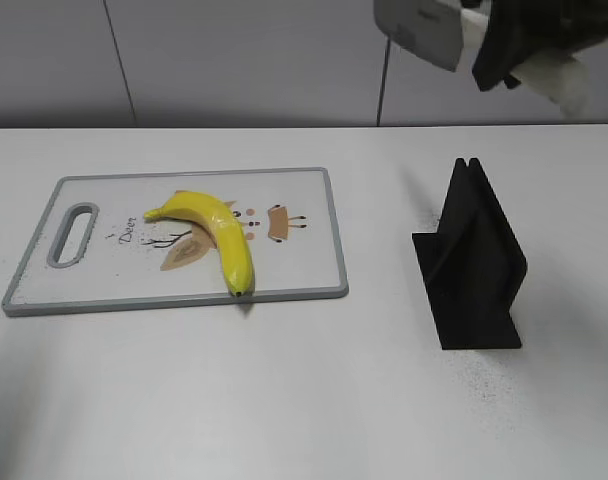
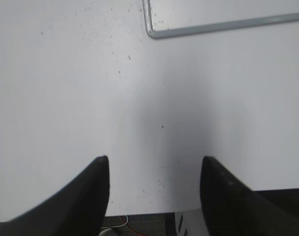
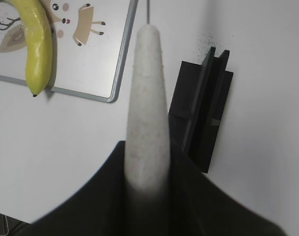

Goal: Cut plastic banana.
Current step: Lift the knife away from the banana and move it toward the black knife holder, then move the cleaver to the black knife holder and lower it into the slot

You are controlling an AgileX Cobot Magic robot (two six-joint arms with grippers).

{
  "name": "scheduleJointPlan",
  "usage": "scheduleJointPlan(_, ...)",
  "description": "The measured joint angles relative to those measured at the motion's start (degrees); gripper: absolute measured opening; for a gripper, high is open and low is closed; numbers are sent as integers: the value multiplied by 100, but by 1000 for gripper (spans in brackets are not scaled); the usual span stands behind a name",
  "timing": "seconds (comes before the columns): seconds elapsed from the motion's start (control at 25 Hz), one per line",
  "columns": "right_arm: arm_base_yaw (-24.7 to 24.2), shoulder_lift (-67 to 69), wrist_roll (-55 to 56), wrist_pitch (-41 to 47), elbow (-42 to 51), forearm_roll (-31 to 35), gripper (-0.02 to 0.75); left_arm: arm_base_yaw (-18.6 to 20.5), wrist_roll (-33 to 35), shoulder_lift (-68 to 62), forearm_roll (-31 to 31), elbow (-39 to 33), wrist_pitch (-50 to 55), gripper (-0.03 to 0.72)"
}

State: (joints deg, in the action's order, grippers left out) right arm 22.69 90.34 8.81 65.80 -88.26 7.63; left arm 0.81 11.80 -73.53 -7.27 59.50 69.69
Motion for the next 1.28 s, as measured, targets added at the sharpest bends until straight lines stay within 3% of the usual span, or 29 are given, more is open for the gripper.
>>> scheduleJointPlan(0.32, 0, -1017, 715, -936, 1847, -461, 186, 0, -11, 1933, 80, -1428, -408, 564)
scheduleJointPlan(0.64, 0, -1315, 1227, -1582, 2809, -763, 186, 0, -11, 4083, 80, -2629, -928, 563)
scheduleJointPlan(0.92, 0, -1315, 1439, -2197, 3246, -796, 186, 0, -11, 5639, 87, -3057, -746, 563)
scheduleJointPlan(1.28, 0, -1317, 1550, -2544, 3561, -899, 186, 0, -11, 6927, 75, -3092, -721, 563)
